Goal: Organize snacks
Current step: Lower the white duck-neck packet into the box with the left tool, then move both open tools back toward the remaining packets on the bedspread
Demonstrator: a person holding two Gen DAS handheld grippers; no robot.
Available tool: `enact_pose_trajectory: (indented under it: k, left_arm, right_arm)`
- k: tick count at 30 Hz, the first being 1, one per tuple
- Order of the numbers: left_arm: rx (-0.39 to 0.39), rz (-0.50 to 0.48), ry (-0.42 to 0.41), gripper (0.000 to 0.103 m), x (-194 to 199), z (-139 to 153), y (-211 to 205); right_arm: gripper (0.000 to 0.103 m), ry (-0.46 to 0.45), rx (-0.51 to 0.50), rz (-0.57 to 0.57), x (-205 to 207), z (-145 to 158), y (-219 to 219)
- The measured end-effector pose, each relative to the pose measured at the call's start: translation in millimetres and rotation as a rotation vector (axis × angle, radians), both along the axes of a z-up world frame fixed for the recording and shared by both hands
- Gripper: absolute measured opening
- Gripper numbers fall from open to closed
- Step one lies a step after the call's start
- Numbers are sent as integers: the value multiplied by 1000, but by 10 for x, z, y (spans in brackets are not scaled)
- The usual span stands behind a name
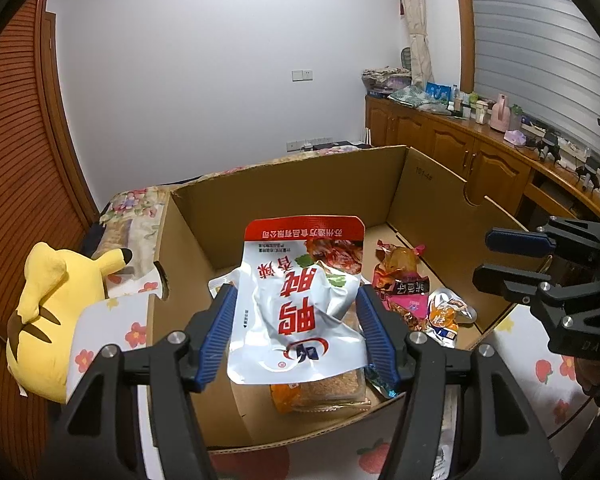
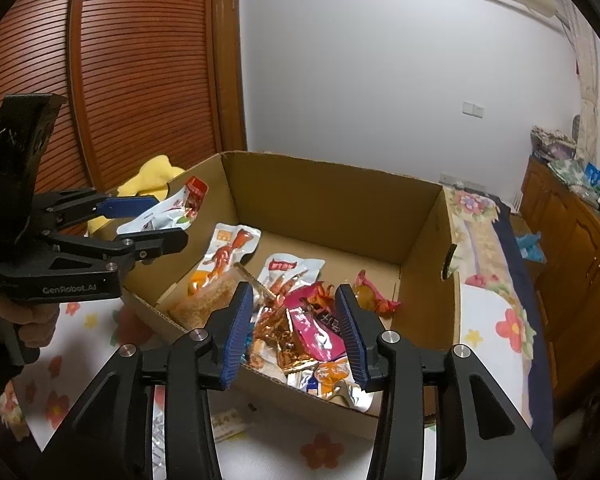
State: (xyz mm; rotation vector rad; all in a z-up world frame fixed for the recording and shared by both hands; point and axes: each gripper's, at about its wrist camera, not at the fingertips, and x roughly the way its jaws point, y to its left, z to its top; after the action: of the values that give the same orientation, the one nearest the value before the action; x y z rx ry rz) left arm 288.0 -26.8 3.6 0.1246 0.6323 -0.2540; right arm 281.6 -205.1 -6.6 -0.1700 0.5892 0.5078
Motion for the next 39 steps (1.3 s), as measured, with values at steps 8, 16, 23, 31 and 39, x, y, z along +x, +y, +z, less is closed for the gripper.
enact_pose_trajectory:
  k: [8, 16, 23, 31, 39]
  left_arm:
    - [-12, -5, -14, 71, -31, 23, 17]
    - [-11, -16, -21, 72, -220, 44, -6]
    - [-16, -22, -38, 73, -538, 87, -8]
    - [-23, -19, -26, 73, -907, -14, 8]
    - [-19, -20, 32, 73, -1100, -303, -52]
  right_arm:
    - [50, 2, -4, -7, -19, -19, 8]
    - [59, -9, -7, -42, -94, 3, -42]
    - [63, -29, -1, -49, -363, 103, -68]
    - [63, -34, 2, -53, -729, 105, -42]
    - [64, -15, 3, -59, -974, 1, -17]
